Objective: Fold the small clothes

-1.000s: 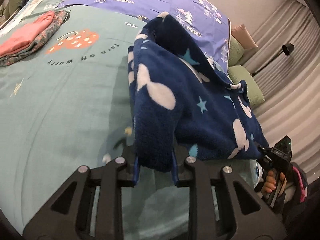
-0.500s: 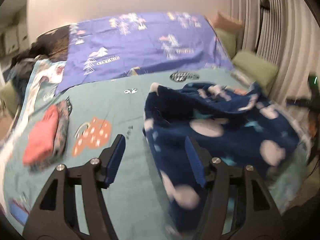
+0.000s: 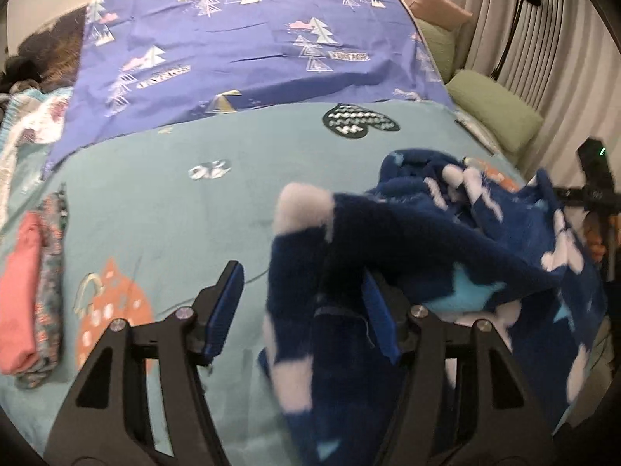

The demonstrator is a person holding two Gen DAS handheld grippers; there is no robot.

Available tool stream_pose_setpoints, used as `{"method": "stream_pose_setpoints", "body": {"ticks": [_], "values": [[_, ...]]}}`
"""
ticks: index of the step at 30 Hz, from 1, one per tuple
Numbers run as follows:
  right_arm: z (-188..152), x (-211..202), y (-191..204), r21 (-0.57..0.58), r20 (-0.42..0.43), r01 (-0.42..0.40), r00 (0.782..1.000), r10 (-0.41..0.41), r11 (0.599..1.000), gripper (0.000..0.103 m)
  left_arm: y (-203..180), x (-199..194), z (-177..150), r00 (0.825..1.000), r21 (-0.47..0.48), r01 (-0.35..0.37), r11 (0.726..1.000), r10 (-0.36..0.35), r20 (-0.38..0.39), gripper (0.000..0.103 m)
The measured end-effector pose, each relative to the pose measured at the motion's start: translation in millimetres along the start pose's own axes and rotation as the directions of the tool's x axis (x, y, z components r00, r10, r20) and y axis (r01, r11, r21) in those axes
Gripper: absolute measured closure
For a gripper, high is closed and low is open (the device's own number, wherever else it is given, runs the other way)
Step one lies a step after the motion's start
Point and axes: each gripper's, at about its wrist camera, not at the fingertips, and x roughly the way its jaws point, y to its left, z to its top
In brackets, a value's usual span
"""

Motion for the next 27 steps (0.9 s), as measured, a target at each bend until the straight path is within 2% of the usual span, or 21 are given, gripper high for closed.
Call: {"method": "stream_pose_setpoints", "body": {"ticks": [1,2,4,6,8,10,13,14,16,19,22,24,27], "values": [[1,0,1,-0.007,0.005,-0.022,1.0,0.022,1.0,0.074,0,1,3,1.0,-0.012,0.023,1.0,-0.023,0.007,0.08],[1,-2,3,-0.013,0.013,-0.037,0.999,0.037,0.999,0.095,0,2,6,0.999,-0.021,0.044,0.999,-0.044,0.012,0.088],[1,-16,8,-0.023,0.079,-0.054,0.995,0.055,0.998,0.095,-4,-5,11,0.996,-0.029,0.067,0.997,-0.066,0.061,0.091],[1,-35,11,-0.033,0.16,-0.089,0.983,0.093,0.995,0.095,-7,-20,15,0.988,-0.032,0.091,0.995,-0.087,0.126,0.091],[3,-40,7,-0.025,0.183,-0.083,0.979,0.086,0.996,0.095,-8,-25,17,0.985,-0.033,0.068,0.997,-0.062,0.163,0.091],[5,-25,-4,-0.003,0.14,-0.014,0.99,0.014,1.0,0.094,-2,-10,18,0.992,-0.038,0.024,0.999,-0.019,0.128,0.09],[-1,14,-28,0.069,0.027,0.053,0.998,-0.055,0.996,0.092,13,36,7,0.999,-0.07,-0.038,0.997,0.038,0.001,0.088],[-5,23,-34,0.089,0.011,0.059,0.998,-0.061,0.994,0.092,16,50,1,0.998,-0.075,-0.052,0.996,0.05,-0.035,0.087],[-10,25,-37,0.118,0.023,0.053,0.998,-0.056,0.992,0.087,17,56,-7,0.997,-0.082,-0.058,0.995,0.054,-0.053,0.085],[-9,14,-33,0.118,0.038,0.107,0.993,-0.112,0.987,0.075,14,43,-10,0.996,-0.07,-0.082,0.994,0.081,-0.026,0.081],[-5,-12,-21,0.104,0.082,0.182,0.978,-0.191,0.978,0.074,14,20,-8,0.994,-0.087,-0.108,0.99,0.108,0.001,0.08],[-10,-37,-1,0.076,0.124,0.223,0.965,-0.231,0.972,0.074,13,-3,-7,0.992,-0.104,-0.109,0.989,0.114,0.048,0.08],[-20,-60,28,0.03,0.145,0.24,0.959,-0.241,0.97,0.074,1,-39,-9,0.987,-0.089,-0.096,0.991,0.106,0.119,0.08]]}}
